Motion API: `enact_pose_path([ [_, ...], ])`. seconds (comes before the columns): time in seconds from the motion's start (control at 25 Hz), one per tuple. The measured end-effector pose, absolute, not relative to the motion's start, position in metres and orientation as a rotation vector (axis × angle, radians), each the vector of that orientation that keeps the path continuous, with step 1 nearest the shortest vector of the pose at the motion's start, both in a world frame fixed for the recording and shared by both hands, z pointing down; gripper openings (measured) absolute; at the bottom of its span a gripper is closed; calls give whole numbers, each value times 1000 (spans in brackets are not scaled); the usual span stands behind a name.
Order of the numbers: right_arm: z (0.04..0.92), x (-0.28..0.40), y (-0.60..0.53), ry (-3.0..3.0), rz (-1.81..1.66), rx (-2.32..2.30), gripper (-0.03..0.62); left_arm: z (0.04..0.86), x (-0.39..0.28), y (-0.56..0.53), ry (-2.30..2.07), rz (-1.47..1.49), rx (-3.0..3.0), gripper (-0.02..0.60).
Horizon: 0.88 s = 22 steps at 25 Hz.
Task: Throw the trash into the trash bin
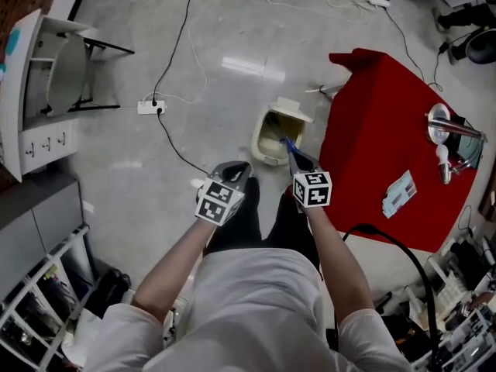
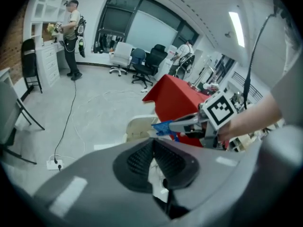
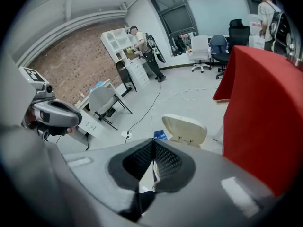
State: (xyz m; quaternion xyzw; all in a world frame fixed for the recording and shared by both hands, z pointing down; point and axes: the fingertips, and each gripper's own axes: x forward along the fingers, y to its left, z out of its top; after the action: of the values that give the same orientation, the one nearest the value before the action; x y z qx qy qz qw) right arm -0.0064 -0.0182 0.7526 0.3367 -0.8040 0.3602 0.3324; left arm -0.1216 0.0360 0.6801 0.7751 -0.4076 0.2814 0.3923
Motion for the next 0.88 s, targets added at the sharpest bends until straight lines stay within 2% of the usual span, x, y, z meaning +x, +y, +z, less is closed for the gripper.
enact_pose_path([
  [0.4, 865, -32, -34, -2034, 1086, 934, 2, 758, -132, 24, -993, 708, 1934, 5],
  [0.88, 973, -26, -27, -1948, 1148, 999, 2, 871, -133, 20, -1009, 677, 1854, 5],
])
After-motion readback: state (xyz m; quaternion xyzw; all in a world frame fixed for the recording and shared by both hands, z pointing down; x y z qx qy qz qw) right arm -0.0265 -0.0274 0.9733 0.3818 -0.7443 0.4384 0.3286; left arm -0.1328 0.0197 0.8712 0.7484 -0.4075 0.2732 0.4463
